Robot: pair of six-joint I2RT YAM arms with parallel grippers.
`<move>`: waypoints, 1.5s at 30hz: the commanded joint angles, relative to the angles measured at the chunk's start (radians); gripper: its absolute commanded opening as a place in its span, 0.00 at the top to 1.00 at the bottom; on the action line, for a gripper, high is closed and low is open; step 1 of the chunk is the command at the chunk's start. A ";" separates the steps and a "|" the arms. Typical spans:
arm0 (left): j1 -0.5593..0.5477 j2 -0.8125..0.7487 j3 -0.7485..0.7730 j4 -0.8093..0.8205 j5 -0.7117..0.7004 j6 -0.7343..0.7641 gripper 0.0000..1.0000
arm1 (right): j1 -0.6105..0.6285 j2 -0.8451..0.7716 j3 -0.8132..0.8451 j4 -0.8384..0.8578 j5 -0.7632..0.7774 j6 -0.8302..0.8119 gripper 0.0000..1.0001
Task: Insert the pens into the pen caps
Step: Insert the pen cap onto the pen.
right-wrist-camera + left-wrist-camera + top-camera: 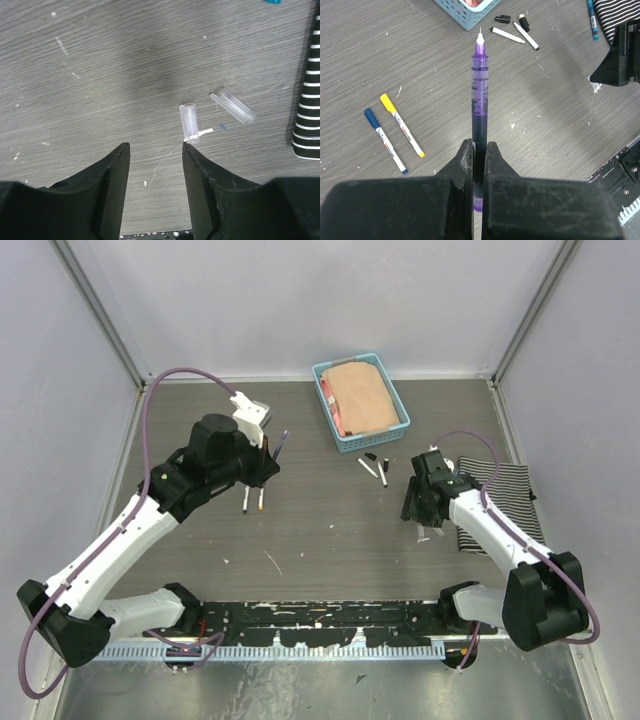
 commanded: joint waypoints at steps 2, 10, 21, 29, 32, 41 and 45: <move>0.004 -0.025 -0.013 0.020 -0.017 0.013 1.00 | -0.011 0.038 -0.015 0.063 0.094 0.060 0.48; 0.005 -0.024 -0.015 0.019 -0.019 0.014 1.00 | -0.019 0.076 -0.066 0.139 0.172 0.092 0.48; 0.008 -0.027 -0.014 0.016 -0.019 0.014 1.00 | -0.039 0.146 -0.092 0.182 0.065 0.080 0.48; 0.011 -0.034 -0.017 0.016 -0.015 0.011 1.00 | -0.040 0.136 -0.115 0.170 0.052 0.090 0.52; 0.012 -0.032 -0.016 0.018 -0.011 0.011 1.00 | -0.040 0.130 -0.117 0.167 0.036 0.092 0.57; 0.016 -0.031 -0.013 0.018 0.004 0.007 1.00 | -0.040 0.129 -0.116 0.163 0.038 0.089 0.74; 0.019 -0.031 -0.016 0.019 0.007 0.004 1.00 | -0.033 0.134 -0.115 0.168 0.038 0.086 0.79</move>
